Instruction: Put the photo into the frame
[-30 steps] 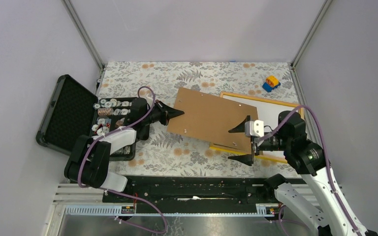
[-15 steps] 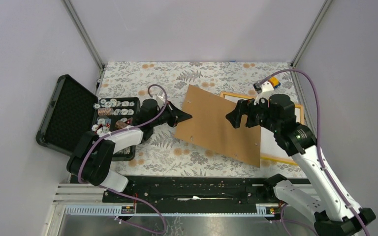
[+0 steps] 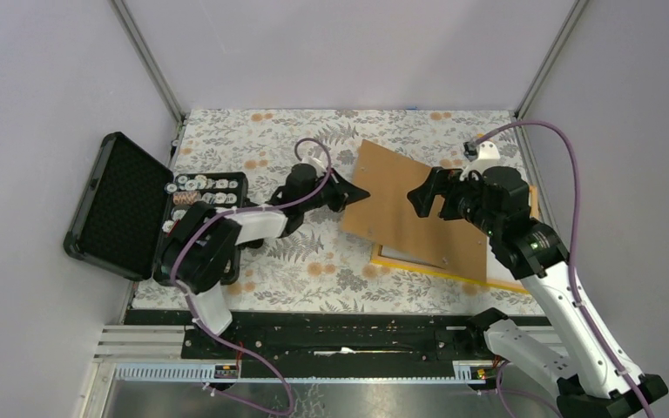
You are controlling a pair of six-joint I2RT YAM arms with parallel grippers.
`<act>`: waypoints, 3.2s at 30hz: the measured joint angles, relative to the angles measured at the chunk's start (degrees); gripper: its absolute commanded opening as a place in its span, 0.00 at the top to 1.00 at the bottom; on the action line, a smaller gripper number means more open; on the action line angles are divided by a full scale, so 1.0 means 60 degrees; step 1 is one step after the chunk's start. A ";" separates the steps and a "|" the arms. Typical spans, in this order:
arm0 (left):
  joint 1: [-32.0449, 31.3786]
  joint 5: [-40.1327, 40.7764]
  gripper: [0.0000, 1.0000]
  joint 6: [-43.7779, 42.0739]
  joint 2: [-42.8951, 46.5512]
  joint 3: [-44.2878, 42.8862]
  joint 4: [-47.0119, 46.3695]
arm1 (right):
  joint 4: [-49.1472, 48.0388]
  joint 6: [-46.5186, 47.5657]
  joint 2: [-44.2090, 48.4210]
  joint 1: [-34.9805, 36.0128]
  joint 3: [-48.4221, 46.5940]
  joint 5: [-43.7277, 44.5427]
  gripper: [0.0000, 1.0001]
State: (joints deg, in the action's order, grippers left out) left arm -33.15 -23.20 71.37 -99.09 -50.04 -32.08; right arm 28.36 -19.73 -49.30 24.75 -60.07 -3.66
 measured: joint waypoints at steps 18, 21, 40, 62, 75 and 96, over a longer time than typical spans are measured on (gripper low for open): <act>-0.1679 0.1144 1.00 0.0634 -0.3045 -0.2310 -0.1213 | 0.0470 0.0488 0.0765 0.0000 -0.0015 0.0794 0.00; -0.1803 0.1158 1.00 0.0667 -0.3574 -0.2841 -0.1249 | 0.0477 0.0499 0.0798 0.0000 -0.0015 0.0790 0.00; -0.2495 0.1563 0.92 0.0521 -0.4586 -0.3934 -0.0929 | 0.0506 0.0441 0.0812 0.0000 0.0186 0.0987 0.00; -0.2623 0.0878 0.52 -0.1745 -0.5224 -0.6193 0.2098 | 0.0346 -0.0477 0.0364 0.0000 0.0459 0.1785 0.00; -0.2896 0.1184 0.03 -0.4368 -0.4645 -0.7049 0.5967 | 0.0284 -0.1002 -0.0317 0.0000 0.0790 0.2415 0.00; -0.0546 0.1461 0.01 -0.5719 0.2932 -0.0750 0.7614 | -0.0565 -0.1800 -0.4772 -0.0270 0.0175 0.0714 0.00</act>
State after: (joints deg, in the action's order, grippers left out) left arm -36.42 -14.44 37.06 -81.49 -54.54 13.61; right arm 24.97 -30.52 -77.93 23.14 -59.02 0.62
